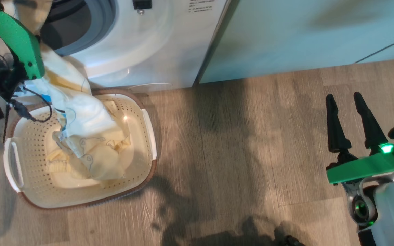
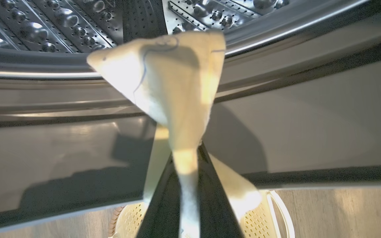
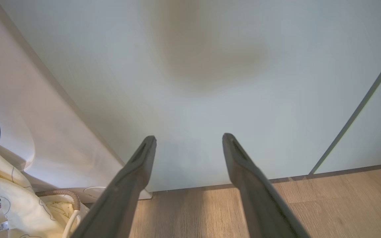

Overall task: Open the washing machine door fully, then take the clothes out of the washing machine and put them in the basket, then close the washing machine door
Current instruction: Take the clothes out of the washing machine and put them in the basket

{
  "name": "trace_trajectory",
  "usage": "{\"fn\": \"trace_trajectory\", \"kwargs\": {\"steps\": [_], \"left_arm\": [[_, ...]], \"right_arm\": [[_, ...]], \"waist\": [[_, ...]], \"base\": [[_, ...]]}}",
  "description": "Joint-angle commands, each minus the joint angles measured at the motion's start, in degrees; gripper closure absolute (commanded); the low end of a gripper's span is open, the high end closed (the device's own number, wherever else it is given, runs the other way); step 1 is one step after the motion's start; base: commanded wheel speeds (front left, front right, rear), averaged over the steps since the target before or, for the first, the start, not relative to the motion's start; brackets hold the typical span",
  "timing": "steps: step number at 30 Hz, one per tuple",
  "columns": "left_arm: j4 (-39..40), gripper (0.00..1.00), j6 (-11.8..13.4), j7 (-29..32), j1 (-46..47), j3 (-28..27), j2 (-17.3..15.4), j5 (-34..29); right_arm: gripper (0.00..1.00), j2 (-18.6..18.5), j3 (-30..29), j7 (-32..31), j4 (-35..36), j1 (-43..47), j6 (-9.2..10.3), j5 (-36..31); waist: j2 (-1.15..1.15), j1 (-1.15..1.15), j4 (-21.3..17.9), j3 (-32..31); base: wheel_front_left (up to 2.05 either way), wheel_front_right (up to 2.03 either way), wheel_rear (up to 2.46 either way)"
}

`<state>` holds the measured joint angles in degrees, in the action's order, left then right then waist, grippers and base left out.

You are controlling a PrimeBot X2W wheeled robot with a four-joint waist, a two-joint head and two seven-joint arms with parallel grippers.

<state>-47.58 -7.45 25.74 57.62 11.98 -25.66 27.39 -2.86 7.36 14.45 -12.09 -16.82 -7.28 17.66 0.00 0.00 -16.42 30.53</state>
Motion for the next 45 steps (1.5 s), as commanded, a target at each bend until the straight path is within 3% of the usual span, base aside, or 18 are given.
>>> {"fn": "trace_trajectory", "kwargs": {"steps": [1,13,20,24,29,33,38,42,45], "left_arm": [[2.0,1.00,0.0,-1.1,-0.1,-0.3,-3.2,0.5],[16.4,1.00,0.3,-7.0,-16.5,3.6,-2.7,7.1],[27.5,1.00,7.0,-11.6,-33.0,3.0,-0.1,7.5],[29.1,1.00,8.8,-14.6,-39.2,3.2,2.1,7.9],[25.0,1.00,9.3,-17.3,-40.2,3.7,3.8,7.6],[16.7,1.00,9.7,-18.6,-37.9,5.9,3.2,4.2],[4.7,1.00,7.0,-20.6,-33.2,6.6,5.1,4.7],[-4.9,1.00,7.4,-24.6,-29.3,7.9,5.3,2.4],[-11.3,1.00,5.5,-25.8,-27.7,8.0,6.8,3.1]], "right_arm": [[0.00,0.0,0.6,0.5,1.5,0.3,-0.21,0.2],[0.00,0.0,-0.5,0.5,1.0,2.5,-0.21,-0.8],[0.00,0.0,-0.5,0.5,0.8,3.0,-0.21,-1.2],[0.00,0.0,-0.5,0.5,1.0,3.2,-0.21,-1.5],[0.00,0.0,-0.6,0.5,0.9,3.0,-0.21,-2.0],[0.00,-0.2,0.0,0.5,0.8,2.7,-0.21,-2.3],[0.00,-0.5,0.4,0.5,0.8,2.5,-0.21,-2.3],[0.00,-0.5,0.6,0.5,0.8,2.2,-0.21,-2.3],[0.00,-0.5,0.7,0.5,0.8,2.2,-0.21,-2.2]], "waist": [[0.00,0.00,0.3,-0.5],[0.00,0.00,3.3,-4.9],[0.00,0.00,4.3,-6.8],[0.00,0.00,4.7,-7.2],[0.00,0.00,4.8,-7.0],[0.00,0.00,4.2,-6.6],[0.00,0.00,3.0,-6.1],[0.00,0.00,1.7,-5.8],[0.00,0.00,0.7,-5.7]], "base": [[0.00,0.00,0.00],[0.00,0.00,0.00],[0.00,0.00,0.00],[0.00,0.00,0.00],[0.00,0.00,0.00],[0.00,0.00,0.00],[0.00,0.00,0.00],[0.00,0.00,0.00],[0.00,0.00,0.00]]}}
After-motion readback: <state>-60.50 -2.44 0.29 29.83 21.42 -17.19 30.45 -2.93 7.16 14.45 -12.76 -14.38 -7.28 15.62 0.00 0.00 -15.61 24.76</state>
